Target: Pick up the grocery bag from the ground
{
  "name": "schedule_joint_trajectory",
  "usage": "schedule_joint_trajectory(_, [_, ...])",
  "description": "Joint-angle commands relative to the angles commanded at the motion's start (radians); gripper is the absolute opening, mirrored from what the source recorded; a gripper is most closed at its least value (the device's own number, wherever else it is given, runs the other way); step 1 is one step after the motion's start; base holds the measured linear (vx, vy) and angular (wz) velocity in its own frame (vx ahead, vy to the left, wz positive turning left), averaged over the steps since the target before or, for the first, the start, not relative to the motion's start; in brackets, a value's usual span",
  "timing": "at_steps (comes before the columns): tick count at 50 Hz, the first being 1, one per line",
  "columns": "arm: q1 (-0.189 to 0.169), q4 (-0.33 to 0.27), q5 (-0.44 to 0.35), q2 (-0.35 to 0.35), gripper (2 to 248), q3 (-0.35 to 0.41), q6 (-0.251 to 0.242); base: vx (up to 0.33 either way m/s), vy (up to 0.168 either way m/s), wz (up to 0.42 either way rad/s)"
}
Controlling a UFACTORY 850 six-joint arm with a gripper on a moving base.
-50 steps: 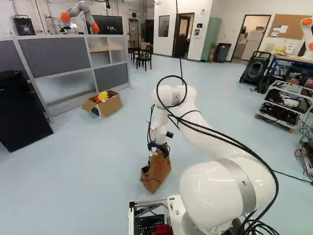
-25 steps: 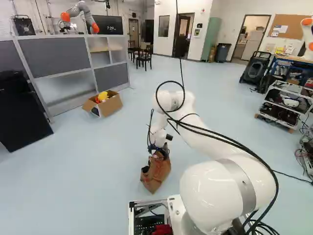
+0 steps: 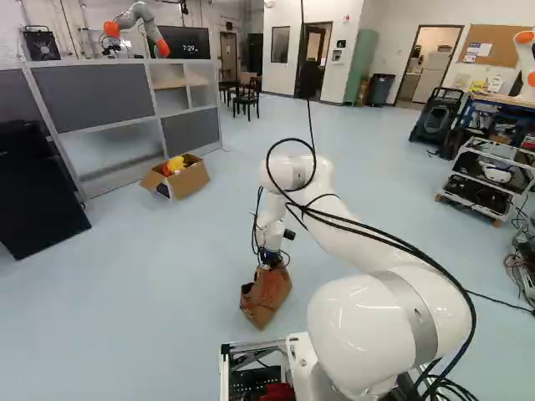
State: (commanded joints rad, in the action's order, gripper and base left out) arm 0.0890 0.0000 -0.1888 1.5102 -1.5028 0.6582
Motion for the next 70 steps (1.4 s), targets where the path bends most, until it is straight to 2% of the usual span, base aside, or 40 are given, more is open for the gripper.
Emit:
schedule_joint_trajectory(2, [0.000,0.000,0.000,0.000,63,0.000,0.000,0.000,0.000,0.000])
schedule_joint_trajectory(3, [0.000,0.000,0.000,0.000,32,0.000,0.000,0.000,0.000,0.000])
schedule_joint_trajectory(8, [0.000,0.000,0.000,0.000,26,0.000,0.000,0.000,0.000,0.000])
schedule_joint_trajectory(20, [0.000,0.000,0.000,-0.025,26,0.023,0.000,0.000,0.000,0.000])
schedule_joint_trajectory(70, [0.000,0.000,0.000,-0.211,26,0.190,0.000,0.000,0.000,0.000])
